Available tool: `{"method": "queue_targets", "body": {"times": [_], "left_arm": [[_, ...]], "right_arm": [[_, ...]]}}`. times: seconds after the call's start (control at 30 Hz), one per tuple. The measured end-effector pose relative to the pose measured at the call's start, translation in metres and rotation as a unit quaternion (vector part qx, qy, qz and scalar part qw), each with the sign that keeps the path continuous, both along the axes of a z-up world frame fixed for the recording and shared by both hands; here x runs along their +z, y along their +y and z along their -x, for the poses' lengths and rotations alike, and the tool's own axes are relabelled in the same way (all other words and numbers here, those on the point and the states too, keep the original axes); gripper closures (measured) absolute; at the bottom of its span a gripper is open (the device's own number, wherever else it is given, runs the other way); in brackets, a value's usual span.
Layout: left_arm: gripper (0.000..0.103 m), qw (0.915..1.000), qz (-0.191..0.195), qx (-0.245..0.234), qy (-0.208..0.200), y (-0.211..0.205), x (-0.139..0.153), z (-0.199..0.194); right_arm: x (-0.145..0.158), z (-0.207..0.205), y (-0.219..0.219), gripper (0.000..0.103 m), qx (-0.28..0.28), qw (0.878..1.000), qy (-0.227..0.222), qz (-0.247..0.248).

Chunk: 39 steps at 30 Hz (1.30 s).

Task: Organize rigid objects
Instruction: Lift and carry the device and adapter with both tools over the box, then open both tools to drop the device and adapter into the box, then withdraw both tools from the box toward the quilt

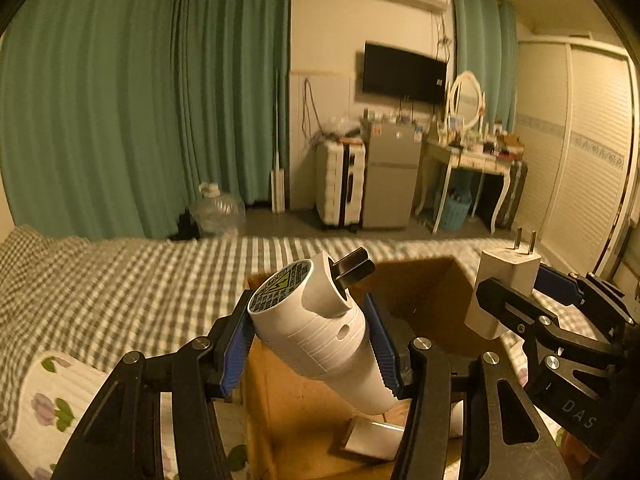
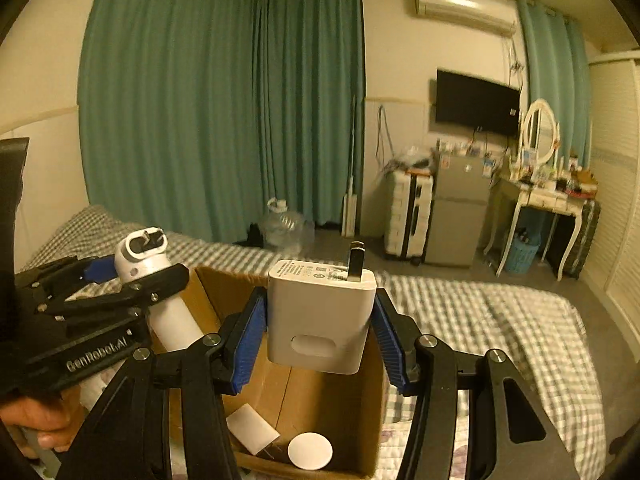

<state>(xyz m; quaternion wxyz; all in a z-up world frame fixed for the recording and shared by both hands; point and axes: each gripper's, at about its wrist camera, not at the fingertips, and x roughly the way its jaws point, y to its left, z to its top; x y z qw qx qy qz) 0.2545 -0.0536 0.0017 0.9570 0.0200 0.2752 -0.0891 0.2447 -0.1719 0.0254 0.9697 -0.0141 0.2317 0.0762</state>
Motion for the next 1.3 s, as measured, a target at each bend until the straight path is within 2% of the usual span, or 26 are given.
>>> {"method": "queue_targets", "body": {"times": [0.23, 0.4, 0.5, 0.73, 0.77, 0.83, 0.87, 1.07, 1.17, 1.3], "left_arm": [[0.049, 0.9977, -0.023, -0.015, 0.061, -0.012, -0.038, -0.027], [0.048, 0.9961, -0.012, -0.025, 0.084, -0.015, -0.047, -0.032], [0.048, 0.9952, -0.023, -0.021, 0.092, -0.017, -0.048, -0.034], [0.045, 0.9938, -0.031, -0.016, 0.105, -0.019, -0.044, -0.038], [0.045, 0.993, -0.036, -0.012, 0.111, -0.019, -0.043, -0.039], [0.045, 0.9934, -0.033, -0.007, 0.11, -0.018, -0.034, -0.035], [0.045, 0.9938, -0.03, -0.005, 0.107, -0.017, -0.028, -0.033], [0.045, 0.9972, -0.007, 0.008, 0.075, -0.005, 0.018, -0.009], [0.045, 0.9988, -0.001, 0.019, 0.045, 0.003, 0.049, 0.01], [0.045, 0.9994, 0.022, 0.022, 0.019, 0.011, 0.085, 0.037]], "right_arm": [[-0.05, -0.037, -0.006, 0.051, 0.003, 0.998, 0.064, 0.015], [-0.079, -0.047, -0.007, 0.051, 0.004, 0.995, 0.103, 0.013], [-0.084, -0.047, -0.002, 0.051, 0.006, 0.994, 0.103, 0.035], [-0.089, -0.039, 0.002, 0.051, 0.016, 0.991, 0.125, 0.044], [-0.085, -0.035, 0.001, 0.05, 0.013, 0.992, 0.12, 0.045], [-0.071, -0.025, -0.002, 0.037, 0.002, 0.994, 0.099, 0.044], [-0.065, -0.022, -0.004, 0.034, -0.002, 0.995, 0.092, 0.043], [-0.022, -0.001, -0.022, 0.033, -0.034, 0.997, 0.063, 0.028], [0.002, 0.017, -0.024, 0.032, -0.046, 0.998, 0.044, 0.017], [0.036, 0.043, -0.025, 0.024, -0.056, 0.998, 0.012, -0.01]]}}
